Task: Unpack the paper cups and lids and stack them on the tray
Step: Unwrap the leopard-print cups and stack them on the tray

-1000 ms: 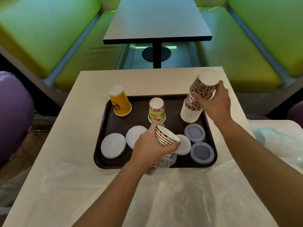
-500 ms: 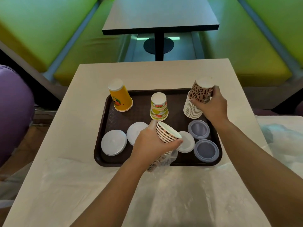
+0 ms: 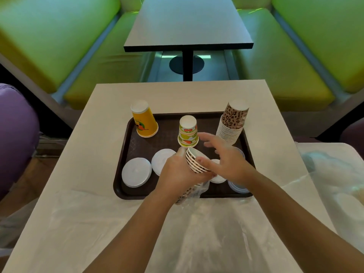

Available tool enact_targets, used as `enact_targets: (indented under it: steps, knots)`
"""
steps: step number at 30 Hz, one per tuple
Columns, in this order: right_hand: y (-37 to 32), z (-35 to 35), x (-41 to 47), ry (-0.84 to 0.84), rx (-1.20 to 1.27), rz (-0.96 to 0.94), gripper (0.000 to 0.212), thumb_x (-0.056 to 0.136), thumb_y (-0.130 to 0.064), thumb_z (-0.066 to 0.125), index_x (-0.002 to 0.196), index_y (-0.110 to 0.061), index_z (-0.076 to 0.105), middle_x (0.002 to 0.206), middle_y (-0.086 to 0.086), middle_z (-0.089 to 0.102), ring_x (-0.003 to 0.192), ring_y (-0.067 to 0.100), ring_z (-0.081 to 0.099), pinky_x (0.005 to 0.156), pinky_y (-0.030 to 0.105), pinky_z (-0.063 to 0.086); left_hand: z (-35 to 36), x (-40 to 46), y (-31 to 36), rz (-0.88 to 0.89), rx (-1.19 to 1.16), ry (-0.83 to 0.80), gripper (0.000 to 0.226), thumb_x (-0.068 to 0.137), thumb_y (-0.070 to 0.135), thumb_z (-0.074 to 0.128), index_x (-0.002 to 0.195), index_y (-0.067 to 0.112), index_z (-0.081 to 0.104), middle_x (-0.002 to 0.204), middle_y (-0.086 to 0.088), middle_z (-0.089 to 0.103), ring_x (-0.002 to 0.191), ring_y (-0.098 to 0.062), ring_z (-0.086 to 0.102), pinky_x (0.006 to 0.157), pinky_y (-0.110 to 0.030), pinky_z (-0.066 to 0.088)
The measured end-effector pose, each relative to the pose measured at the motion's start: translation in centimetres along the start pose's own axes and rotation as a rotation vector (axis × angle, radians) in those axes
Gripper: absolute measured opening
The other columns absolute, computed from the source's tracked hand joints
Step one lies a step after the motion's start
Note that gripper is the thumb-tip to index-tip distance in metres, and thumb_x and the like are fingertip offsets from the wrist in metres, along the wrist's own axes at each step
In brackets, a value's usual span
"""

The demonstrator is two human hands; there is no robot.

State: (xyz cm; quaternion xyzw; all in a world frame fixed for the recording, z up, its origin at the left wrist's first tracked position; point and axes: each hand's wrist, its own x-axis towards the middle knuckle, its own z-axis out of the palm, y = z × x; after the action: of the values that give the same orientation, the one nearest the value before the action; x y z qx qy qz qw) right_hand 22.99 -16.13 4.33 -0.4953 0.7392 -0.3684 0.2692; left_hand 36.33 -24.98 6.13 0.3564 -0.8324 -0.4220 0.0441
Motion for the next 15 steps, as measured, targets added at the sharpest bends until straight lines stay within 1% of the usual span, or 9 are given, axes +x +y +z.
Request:
enact_targets:
  steps: [1, 3, 5, 6, 8, 11, 13, 15]
  knots:
    - [-0.1, 0.1, -0.2, -0.037, 0.020, 0.017, 0.070, 0.080, -0.055, 0.056, 0.142, -0.031, 0.034, 0.139, -0.010, 0.045, 0.122, 0.002, 0.045, 0.087, 0.011, 0.036, 0.0, -0.1, 0.1, 0.017, 0.023, 0.006, 0.063, 0.068, 0.048, 0.079, 0.114, 0.031, 0.039, 0.081, 0.026, 0.042, 0.070, 0.010, 0.044, 0.052, 0.000, 0.039]
    - [-0.4, 0.1, -0.5, -0.076, 0.062, 0.023, 0.072, 0.078, -0.055, 0.056, 0.143, -0.030, 0.035, 0.133, -0.010, 0.053, 0.119, 0.001, 0.050, 0.089, 0.016, 0.041, -0.1, -0.4, 0.4, 0.048, 0.064, 0.017, 0.068, 0.070, 0.048, 0.078, 0.123, 0.025, 0.043, 0.090, 0.021, 0.045, 0.071, 0.005, 0.046, 0.050, -0.004, 0.036]
    - [-1.0, -0.1, -0.9, -0.087, 0.049, 0.001, 0.068, 0.080, -0.049, 0.061, 0.141, -0.029, 0.038, 0.124, -0.012, 0.059, 0.112, 0.000, 0.055, 0.088, 0.015, 0.045, -0.1, -0.6, 0.5, 0.073, 0.085, 0.021, 0.071, 0.071, 0.047, 0.077, 0.128, 0.022, 0.043, 0.099, 0.015, 0.048, 0.080, 0.001, 0.048, 0.055, -0.004, 0.033]
    - [-1.3, -0.2, -1.1, -0.080, 0.033, -0.008, 0.065, 0.082, -0.046, 0.064, 0.140, -0.029, 0.040, 0.119, -0.013, 0.060, 0.108, 0.000, 0.057, 0.086, 0.013, 0.046, -0.1, -0.8, 0.5, 0.082, 0.085, 0.024, 0.072, 0.071, 0.047, 0.077, 0.129, 0.021, 0.043, 0.100, 0.014, 0.048, 0.084, -0.001, 0.048, 0.058, -0.005, 0.033]
    - [-1.7, -0.3, -1.5, -0.043, 0.027, -0.025, 0.059, 0.084, -0.039, 0.067, 0.137, -0.029, 0.043, 0.111, -0.017, 0.061, 0.100, -0.003, 0.059, 0.082, 0.010, 0.048, 0.0, -1.0, 0.5, 0.097, 0.068, 0.037, 0.070, 0.070, 0.046, 0.078, 0.126, 0.020, 0.045, 0.098, 0.014, 0.049, 0.085, -0.003, 0.050, 0.061, -0.007, 0.036]
    - [-2.1, -0.5, -1.8, 0.007, 0.072, -0.033, 0.053, 0.084, -0.031, 0.069, 0.132, -0.028, 0.047, 0.101, -0.021, 0.059, 0.095, -0.007, 0.059, 0.078, 0.011, 0.049, 0.0, -1.4, 0.6, 0.104, 0.019, 0.041, 0.063, 0.069, 0.043, 0.079, 0.119, 0.022, 0.047, 0.092, 0.017, 0.052, 0.076, 0.002, 0.053, 0.059, -0.007, 0.040]
    - [-2.3, -0.9, -1.9, 0.057, 0.097, -0.038, 0.046, 0.085, -0.027, 0.068, 0.126, -0.031, 0.048, 0.099, -0.021, 0.059, 0.091, -0.007, 0.060, 0.075, 0.012, 0.050, 0.0, -1.5, 0.6, 0.108, -0.026, 0.040, 0.062, 0.068, 0.042, 0.081, 0.116, 0.024, 0.048, 0.092, 0.018, 0.056, 0.080, 0.003, 0.055, 0.063, -0.008, 0.043]
    - [-2.4, -1.6, -2.0, 0.116, 0.097, -0.035, 0.045, 0.086, -0.026, 0.066, 0.126, -0.033, 0.047, 0.097, -0.021, 0.059, 0.089, -0.010, 0.059, 0.072, 0.012, 0.050, 0.0, -1.6, 0.4, 0.105, -0.061, 0.045, 0.060, 0.067, 0.042, 0.081, 0.115, 0.026, 0.049, 0.099, 0.015, 0.061, 0.089, -0.001, 0.059, 0.072, -0.013, 0.048]
